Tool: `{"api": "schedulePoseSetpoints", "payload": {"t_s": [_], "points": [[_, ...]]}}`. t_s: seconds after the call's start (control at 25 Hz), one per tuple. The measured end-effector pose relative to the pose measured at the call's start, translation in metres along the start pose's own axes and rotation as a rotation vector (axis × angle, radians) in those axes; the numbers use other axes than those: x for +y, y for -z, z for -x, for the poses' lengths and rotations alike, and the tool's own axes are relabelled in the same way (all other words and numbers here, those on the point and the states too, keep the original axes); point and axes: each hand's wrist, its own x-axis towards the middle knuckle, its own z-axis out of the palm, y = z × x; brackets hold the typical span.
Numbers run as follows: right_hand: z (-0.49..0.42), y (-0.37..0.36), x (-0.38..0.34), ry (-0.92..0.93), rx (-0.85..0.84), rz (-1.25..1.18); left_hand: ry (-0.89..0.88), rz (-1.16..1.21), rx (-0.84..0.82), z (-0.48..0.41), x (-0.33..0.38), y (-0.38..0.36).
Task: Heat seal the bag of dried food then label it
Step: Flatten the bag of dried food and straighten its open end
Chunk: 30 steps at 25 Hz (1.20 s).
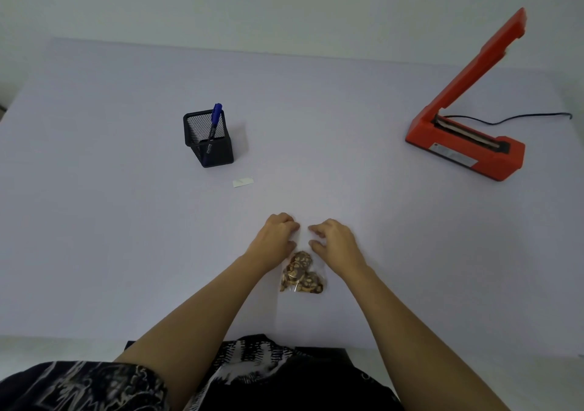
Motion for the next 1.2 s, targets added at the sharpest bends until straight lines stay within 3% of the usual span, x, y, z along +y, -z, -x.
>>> {"api": "schedulePoseSetpoints", "payload": {"t_s": [0.24, 0.72, 1.2], "points": [[0.006, -0.005, -0.001, 0.001, 0.079, -0.050, 0.004, 0.014, 0.046, 0.004, -0.002, -0.002], [0.000, -0.002, 0.003, 0.017, 0.019, 0.019, -0.047, -0.031, -0.004, 0.008, -0.009, -0.001], [0.001, 0.005, 0.018, -0.028, 0.142, 0.008, 0.051, 0.083, -0.022, 0.008, -0.009, 0.006]]}}
